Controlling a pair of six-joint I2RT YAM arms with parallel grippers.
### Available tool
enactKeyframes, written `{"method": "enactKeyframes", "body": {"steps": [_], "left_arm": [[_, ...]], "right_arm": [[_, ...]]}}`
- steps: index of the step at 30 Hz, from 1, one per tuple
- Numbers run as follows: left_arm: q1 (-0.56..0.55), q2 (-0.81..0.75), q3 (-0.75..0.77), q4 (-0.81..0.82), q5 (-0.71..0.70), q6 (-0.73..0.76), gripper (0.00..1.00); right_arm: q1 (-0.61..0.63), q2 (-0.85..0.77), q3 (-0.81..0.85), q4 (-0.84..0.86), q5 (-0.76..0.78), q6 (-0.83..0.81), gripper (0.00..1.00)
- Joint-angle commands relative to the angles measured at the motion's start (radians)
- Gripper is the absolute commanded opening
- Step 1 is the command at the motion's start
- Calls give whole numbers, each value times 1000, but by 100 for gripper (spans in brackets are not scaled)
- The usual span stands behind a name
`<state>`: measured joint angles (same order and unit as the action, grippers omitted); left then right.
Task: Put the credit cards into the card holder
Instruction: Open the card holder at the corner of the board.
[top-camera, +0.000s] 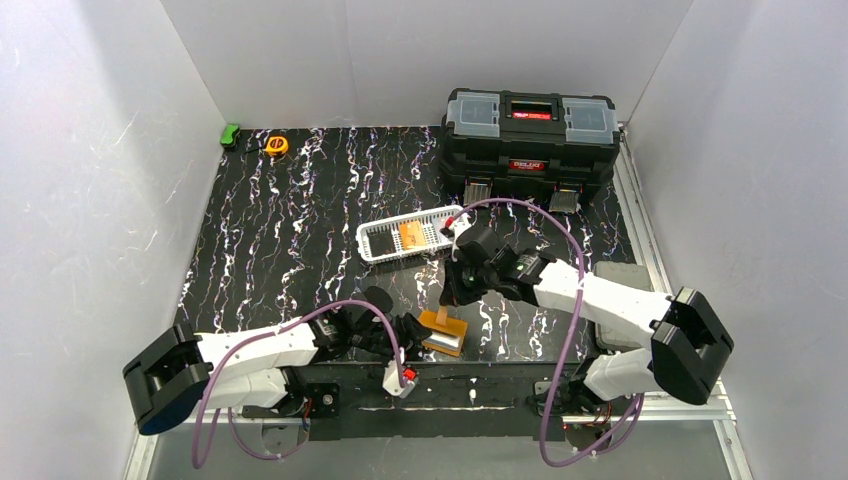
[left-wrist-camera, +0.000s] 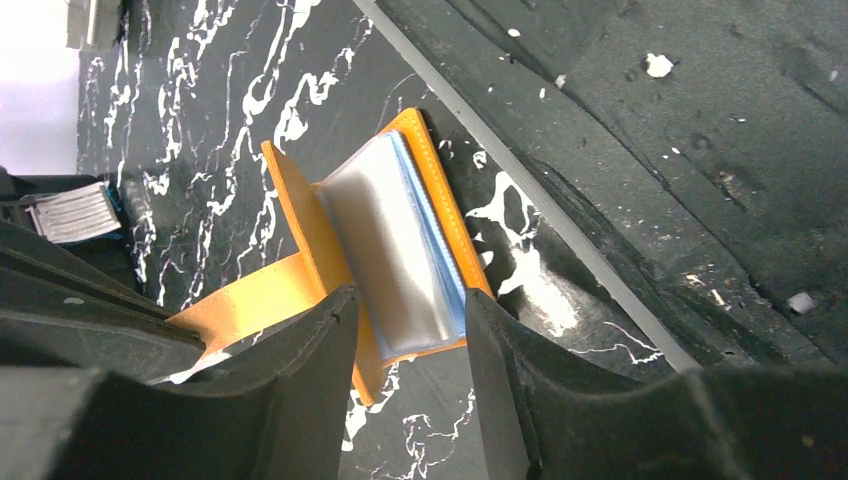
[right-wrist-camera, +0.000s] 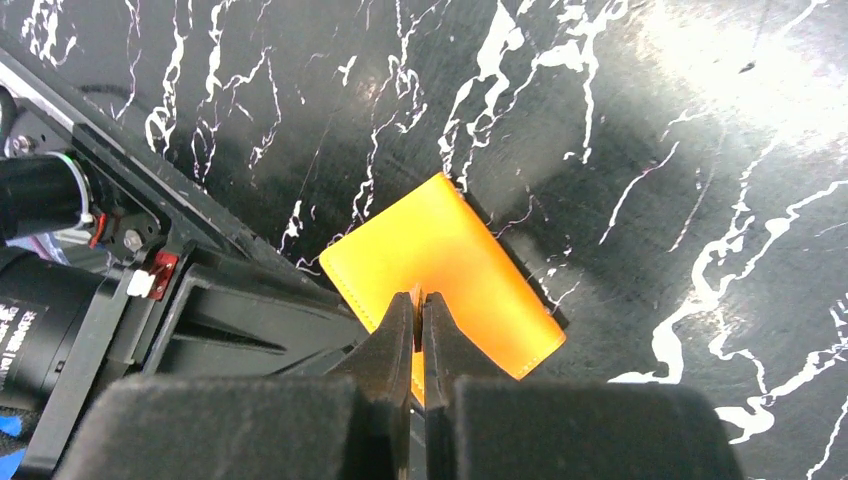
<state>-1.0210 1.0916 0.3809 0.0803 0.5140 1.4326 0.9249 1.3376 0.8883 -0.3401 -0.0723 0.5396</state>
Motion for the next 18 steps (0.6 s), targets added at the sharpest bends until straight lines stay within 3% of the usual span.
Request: {"method": "enactKeyframes", "body": {"steps": [1, 11, 18], "left_arm": [[-5, -38, -7, 49, 9, -29, 42], [-5, 5, 4, 90, 26, -45, 32], [-5, 99, 66, 63, 5, -67, 6]], "right_arm": [[-66, 1, 5, 47, -55, -21, 1], [-193, 29, -52, 67, -115, -20, 1], [-198, 43, -101, 74, -84, -9, 1]]}}
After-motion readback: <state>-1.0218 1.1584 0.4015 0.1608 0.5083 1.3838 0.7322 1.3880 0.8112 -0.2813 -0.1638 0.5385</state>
